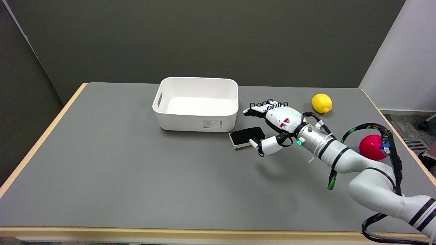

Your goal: Pick up the blackboard eraser.

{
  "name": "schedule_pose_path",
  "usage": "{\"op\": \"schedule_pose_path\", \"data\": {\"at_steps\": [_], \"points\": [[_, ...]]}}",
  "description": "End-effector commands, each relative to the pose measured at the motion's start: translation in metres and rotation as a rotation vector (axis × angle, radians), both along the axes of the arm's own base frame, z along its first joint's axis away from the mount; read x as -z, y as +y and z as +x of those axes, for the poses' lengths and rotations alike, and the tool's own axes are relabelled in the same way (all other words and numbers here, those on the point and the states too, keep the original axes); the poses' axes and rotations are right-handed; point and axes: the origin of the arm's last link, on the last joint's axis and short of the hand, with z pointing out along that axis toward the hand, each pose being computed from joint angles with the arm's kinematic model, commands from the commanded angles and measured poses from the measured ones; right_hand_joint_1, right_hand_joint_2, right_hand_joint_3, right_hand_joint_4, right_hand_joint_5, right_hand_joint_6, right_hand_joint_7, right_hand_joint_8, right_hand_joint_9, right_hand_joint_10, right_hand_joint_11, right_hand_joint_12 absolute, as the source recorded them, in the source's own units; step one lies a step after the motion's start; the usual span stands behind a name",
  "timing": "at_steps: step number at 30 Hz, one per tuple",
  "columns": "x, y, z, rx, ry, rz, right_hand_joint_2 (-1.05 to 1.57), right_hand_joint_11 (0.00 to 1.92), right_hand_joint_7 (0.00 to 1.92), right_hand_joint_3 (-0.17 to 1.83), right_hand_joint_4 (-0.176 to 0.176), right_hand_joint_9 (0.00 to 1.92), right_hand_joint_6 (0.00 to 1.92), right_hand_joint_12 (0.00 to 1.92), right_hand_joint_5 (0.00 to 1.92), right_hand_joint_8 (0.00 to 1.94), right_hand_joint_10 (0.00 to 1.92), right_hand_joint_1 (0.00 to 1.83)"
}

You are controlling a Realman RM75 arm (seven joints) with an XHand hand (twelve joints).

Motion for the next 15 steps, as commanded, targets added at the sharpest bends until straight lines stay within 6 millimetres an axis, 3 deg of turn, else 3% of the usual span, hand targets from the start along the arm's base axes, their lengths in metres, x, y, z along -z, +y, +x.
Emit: {"op": "schedule_pose_path", "data": {"at_steps": [1,15], "points": [[-0.010,-0.015,-0.019,0.091,0.094,-0.053,0.60,0.06,0.33,0.99,0.041,0.23,0.48,1.13,0.23,0.42,0.73,0.61],[-0.002,-0.016,-0.029,0.129,0.099,-0.030,0.60,0.06,0.33,0.99,0.038,0.23,0.48,1.13,0.23,0.42,0.73,0.61]]}}
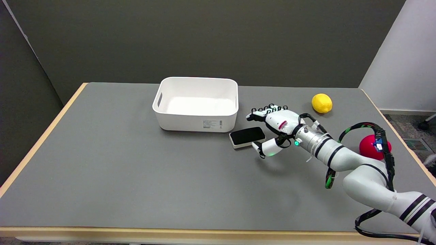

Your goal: Pick up the blackboard eraser.

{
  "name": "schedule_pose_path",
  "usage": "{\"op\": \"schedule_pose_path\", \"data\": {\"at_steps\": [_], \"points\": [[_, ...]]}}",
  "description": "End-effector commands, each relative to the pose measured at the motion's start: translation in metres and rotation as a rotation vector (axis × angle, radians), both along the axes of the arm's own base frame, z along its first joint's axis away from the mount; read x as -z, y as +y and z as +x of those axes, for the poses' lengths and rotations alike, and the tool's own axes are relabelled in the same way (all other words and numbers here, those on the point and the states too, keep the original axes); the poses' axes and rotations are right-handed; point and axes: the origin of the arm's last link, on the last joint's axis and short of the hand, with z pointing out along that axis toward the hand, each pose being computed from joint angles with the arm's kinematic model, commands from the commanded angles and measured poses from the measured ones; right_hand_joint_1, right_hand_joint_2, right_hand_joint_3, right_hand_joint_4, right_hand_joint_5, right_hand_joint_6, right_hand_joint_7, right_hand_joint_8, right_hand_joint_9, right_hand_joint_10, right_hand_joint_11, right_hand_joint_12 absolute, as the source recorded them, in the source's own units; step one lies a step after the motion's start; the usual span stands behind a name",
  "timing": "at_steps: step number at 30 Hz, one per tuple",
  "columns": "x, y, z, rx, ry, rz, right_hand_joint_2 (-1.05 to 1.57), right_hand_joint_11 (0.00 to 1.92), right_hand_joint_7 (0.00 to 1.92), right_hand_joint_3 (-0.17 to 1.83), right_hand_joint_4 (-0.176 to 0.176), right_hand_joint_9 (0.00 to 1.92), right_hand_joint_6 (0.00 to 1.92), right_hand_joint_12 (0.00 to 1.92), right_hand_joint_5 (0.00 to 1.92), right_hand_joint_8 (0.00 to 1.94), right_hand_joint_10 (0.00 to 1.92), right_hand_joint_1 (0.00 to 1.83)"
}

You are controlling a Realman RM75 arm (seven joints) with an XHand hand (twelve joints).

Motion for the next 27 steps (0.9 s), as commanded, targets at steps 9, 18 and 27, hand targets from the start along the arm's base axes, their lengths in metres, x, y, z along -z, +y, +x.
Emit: {"op": "schedule_pose_path", "data": {"at_steps": [9,18,27], "points": [[0.013,-0.017,-0.018,0.065,0.033,0.026,0.60,0.06,0.34,0.99,0.038,0.23,0.48,1.13,0.23,0.42,0.74,0.61],[0.022,-0.033,-0.012,0.049,0.044,0.052,0.60,0.06,0.34,0.99,0.038,0.23,0.48,1.13,0.23,0.42,0.73,0.62],[0.026,-0.036,-0.016,0.062,0.043,0.059,0.61,0.06,0.34,0.99,0.040,0.23,0.49,1.13,0.23,0.42,0.74,0.62]]}}
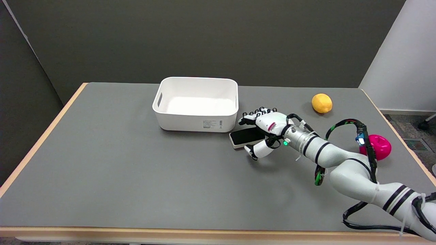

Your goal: Pick up the blackboard eraser.

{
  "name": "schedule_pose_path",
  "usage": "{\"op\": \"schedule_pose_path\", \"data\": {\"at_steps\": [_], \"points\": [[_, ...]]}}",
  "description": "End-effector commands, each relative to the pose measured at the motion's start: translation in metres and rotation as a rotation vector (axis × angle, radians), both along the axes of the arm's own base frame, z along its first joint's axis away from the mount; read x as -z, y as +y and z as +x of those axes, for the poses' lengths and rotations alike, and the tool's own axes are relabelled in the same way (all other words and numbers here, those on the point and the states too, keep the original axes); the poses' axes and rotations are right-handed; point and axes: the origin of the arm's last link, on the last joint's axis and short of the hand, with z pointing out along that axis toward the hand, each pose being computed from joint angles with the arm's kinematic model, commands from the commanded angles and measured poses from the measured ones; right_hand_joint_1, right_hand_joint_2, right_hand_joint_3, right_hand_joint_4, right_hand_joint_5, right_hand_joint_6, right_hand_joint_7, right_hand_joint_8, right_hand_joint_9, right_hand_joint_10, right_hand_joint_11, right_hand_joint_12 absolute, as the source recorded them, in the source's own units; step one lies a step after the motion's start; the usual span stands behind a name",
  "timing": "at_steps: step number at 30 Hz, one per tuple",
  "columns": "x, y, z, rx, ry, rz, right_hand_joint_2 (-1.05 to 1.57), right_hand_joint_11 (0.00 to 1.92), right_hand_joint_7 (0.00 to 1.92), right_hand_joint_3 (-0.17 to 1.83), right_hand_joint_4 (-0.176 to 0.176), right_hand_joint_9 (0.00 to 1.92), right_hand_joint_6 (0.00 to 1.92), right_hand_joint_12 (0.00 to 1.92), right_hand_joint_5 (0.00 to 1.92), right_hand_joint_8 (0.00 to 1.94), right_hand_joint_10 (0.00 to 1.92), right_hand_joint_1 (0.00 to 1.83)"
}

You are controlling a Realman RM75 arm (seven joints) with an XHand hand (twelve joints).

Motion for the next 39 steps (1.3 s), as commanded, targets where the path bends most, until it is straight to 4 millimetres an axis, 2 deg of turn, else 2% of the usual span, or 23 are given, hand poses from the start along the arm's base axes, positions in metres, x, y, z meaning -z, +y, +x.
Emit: {"op": "schedule_pose_path", "data": {"at_steps": [1,4,6,12,20,23,25,27,29,31,32,33,34,37,39], "points": [[0.011,-0.013,-0.004,0.015,0.011,0.024,0.61,0.06,0.34,0.99,0.040,0.24,0.49,1.13,0.23,0.42,0.74,0.62],[0.010,-0.012,-0.009,0.027,0.010,0.019,0.62,0.04,0.36,0.94,0.039,0.24,0.46,1.17,0.25,0.38,0.75,0.67],[0.010,-0.011,-0.011,0.032,0.008,0.016,0.61,0.06,0.35,0.99,0.040,0.24,0.49,1.13,0.23,0.43,0.74,0.62],[0.009,-0.009,-0.013,0.034,0.000,0.012,0.61,0.06,0.36,0.99,0.040,0.25,0.49,1.13,0.23,0.44,0.74,0.64],[0.011,-0.007,-0.008,-0.014,-0.011,0.022,0.62,0.07,0.40,0.99,0.027,0.28,0.51,1.13,0.25,0.48,0.77,0.65],[0.012,-0.007,-0.006,-0.039,-0.023,0.023,0.64,0.06,0.46,0.93,0.019,0.31,0.50,1.19,0.28,0.47,0.83,0.74],[0.012,-0.007,-0.005,-0.047,-0.027,0.024,0.68,0.12,0.55,0.93,0.013,0.42,0.69,1.24,0.37,0.63,0.94,0.83],[0.013,-0.007,-0.004,-0.052,-0.023,0.027,0.72,0.15,0.60,0.92,0.024,0.46,0.82,1.26,0.42,0.73,0.99,0.85],[0.013,-0.007,-0.003,-0.057,-0.023,0.029,0.76,0.21,0.68,0.89,0.038,0.54,0.99,1.31,0.47,0.91,1.09,0.89],[0.013,-0.007,-0.002,-0.060,-0.023,0.029,1.03,0.25,0.75,0.38,0.016,0.60,1.07,1.33,0.50,1.32,1.15,1.25],[0.014,-0.007,-0.002,-0.060,-0.024,0.030,1.11,0.27,0.79,0.27,-0.028,0.63,1.22,1.37,0.52,1.37,1.19,1.28],[0.014,-0.007,-0.003,-0.060,-0.024,0.030,1.16,0.29,0.83,0.21,-0.098,0.66,1.46,1.41,0.54,1.34,1.23,1.20],[0.014,-0.006,-0.003,-0.060,-0.025,0.031,1.17,0.31,0.86,0.21,-0.134,0.68,1.55,1.44,0.55,1.33,1.25,1.18],[0.014,-0.005,-0.003,-0.069,-0.030,0.030,1.13,0.37,0.89,0.26,-0.167,0.72,1.49,1.49,0.57,1.32,1.29,1.20],[0.013,-0.005,-0.002,-0.076,-0.032,0.028,1.12,0.38,0.90,0.27,-0.175,0.73,1.48,1.50,0.57,1.33,1.31,1.20]]}}
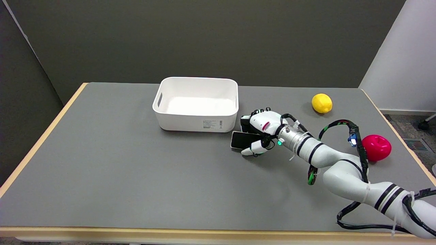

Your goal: Pick up the blackboard eraser.

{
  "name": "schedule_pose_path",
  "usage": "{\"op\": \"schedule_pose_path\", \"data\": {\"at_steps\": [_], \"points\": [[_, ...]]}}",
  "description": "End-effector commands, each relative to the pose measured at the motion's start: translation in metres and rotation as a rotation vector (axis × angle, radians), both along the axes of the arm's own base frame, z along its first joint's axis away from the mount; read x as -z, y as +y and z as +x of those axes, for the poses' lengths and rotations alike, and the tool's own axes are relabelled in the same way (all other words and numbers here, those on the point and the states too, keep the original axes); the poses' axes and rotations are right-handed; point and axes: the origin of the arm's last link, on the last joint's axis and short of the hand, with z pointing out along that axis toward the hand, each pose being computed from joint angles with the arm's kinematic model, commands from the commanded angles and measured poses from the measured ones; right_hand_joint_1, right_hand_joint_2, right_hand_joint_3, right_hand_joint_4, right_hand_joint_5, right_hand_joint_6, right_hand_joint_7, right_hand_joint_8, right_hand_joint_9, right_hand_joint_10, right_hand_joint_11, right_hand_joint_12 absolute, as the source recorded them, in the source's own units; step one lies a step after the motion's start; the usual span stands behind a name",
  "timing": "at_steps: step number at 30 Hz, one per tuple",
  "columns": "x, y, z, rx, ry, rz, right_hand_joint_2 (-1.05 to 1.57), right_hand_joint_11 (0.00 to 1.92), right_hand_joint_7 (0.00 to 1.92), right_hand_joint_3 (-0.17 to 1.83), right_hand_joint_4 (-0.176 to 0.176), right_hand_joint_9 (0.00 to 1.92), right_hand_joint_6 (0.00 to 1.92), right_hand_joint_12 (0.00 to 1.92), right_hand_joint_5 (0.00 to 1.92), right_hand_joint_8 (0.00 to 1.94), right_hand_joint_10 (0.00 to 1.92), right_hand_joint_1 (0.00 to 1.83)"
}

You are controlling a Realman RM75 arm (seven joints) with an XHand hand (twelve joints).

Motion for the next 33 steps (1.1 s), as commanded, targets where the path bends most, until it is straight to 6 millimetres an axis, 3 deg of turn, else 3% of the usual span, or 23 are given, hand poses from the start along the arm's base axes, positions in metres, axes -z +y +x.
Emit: {"op": "schedule_pose_path", "data": {"at_steps": [1,9,17,22,28,31,33], "points": [[0.001,0.003,0.003,-0.042,-0.014,0.004,1.13,0.39,0.90,0.26,-0.176,0.73,1.47,1.51,0.57,1.33,1.32,1.20],[-0.013,0.001,0.021,-0.104,-0.010,-0.034,1.14,0.41,0.88,0.24,-0.176,0.76,1.45,1.53,0.56,1.39,1.36,1.20],[-0.033,0.003,0.077,-0.312,0.234,-0.070,1.11,0.45,0.90,0.29,-0.176,0.78,1.43,1.57,0.59,1.37,1.37,1.21],[-0.047,0.014,0.109,-0.423,0.372,-0.097,1.09,0.47,0.91,0.33,-0.176,0.78,1.43,1.58,0.60,1.36,1.37,1.21],[-0.068,0.038,0.129,-0.533,0.434,-0.182,1.05,0.49,0.92,0.39,-0.176,0.79,1.44,1.58,0.61,1.35,1.38,1.21],[-0.065,0.037,0.132,-0.548,0.399,-0.182,1.05,0.49,0.92,0.39,-0.176,0.79,1.44,1.58,0.61,1.35,1.37,1.21],[-0.057,0.031,0.134,-0.559,0.378,-0.162,1.12,0.57,0.88,0.28,-0.168,0.82,1.47,1.47,0.58,1.40,1.28,1.20]]}}
